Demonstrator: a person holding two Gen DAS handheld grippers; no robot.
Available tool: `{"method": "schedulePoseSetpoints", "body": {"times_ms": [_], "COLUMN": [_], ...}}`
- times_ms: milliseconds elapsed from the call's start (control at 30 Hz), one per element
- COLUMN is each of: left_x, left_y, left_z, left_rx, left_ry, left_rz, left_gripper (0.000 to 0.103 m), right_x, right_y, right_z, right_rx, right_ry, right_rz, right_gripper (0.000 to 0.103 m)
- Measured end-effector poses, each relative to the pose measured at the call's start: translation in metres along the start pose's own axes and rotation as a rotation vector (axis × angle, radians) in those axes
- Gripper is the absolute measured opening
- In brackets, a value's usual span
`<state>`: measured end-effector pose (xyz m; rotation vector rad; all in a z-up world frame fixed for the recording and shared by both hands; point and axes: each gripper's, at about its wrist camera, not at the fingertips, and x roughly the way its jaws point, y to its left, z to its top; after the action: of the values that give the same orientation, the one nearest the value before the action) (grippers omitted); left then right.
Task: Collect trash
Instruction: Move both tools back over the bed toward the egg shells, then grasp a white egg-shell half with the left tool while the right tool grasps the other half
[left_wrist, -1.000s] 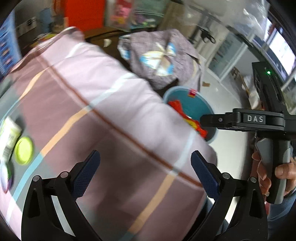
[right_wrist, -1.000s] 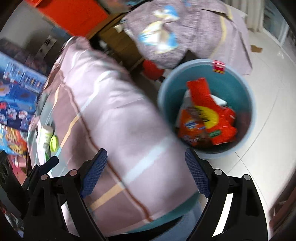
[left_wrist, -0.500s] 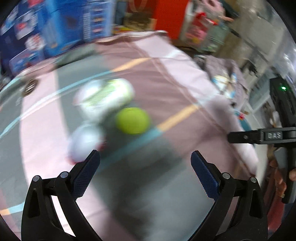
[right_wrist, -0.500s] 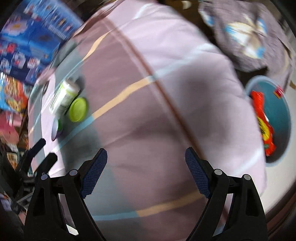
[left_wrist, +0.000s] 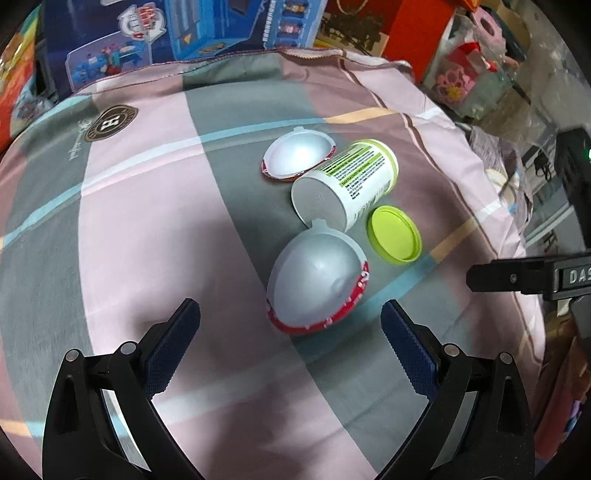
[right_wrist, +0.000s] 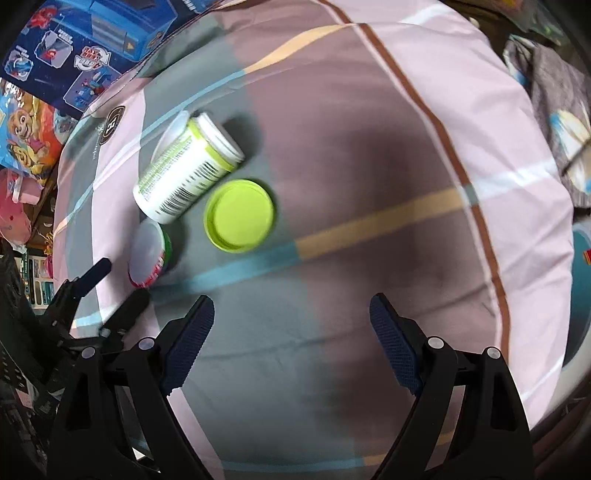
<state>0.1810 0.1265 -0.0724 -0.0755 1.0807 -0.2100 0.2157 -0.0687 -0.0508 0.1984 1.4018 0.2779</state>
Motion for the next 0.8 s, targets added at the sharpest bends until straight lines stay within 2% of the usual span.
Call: {"method": "schedulePoseSetpoints", "body": {"times_ms": [233, 300, 400, 433, 467, 533, 633, 800], "left_x": [0.019, 0.021, 0.025, 0.024, 0.023, 0.018, 0.009, -0.006], "left_y": [-0.008, -0.008, -0.009, -0.009, -0.008, -0.001, 0.012, 0.033], "left_z": [0.008, 0.010, 0.009, 0.009, 0.009, 0.009, 0.008, 0.014], "left_rx": [0.064, 0.066, 0.073, 0.078, 0.077, 0.042, -0.001, -0.048], "left_ry": [-0.003, -0.004, -0.010, -0.019, -0.025, -0.030, -0.050, -0.083], "left_rz": [-0.011, -0.022, -0.015, -0.009, -0.005, -0.047, -0.043, -0.023], "left_gripper": [0.098, 0.094, 0.076, 0.058, 0.058, 0.058, 0.058, 0.058], "right_x": [0.006, 0.008, 0.012, 0.014, 0.016, 0.019, 0.021, 0.010], "right_y": [0.005, 0.006, 0.008, 0.008, 0.009, 0.012, 0.018, 0.035], "right_z": [0.016, 0.020, 0.022, 0.023, 0.024, 0.025, 0.030, 0.048], "right_rx": [0.002, 0.005, 0.005, 0.005, 0.006, 0.007, -0.004, -0.033], "right_ry": [0.002, 0.002, 0.006, 0.008, 0.010, 0.013, 0.017, -0.023], "right_rz": [-0.009, -0.011, -0.010, -0.010, -0.009, -0.008, -0.002, 0.001], "right_gripper": [0.082, 0.082, 0.082, 0.082, 0.082, 0.082, 0.082, 0.082]}}
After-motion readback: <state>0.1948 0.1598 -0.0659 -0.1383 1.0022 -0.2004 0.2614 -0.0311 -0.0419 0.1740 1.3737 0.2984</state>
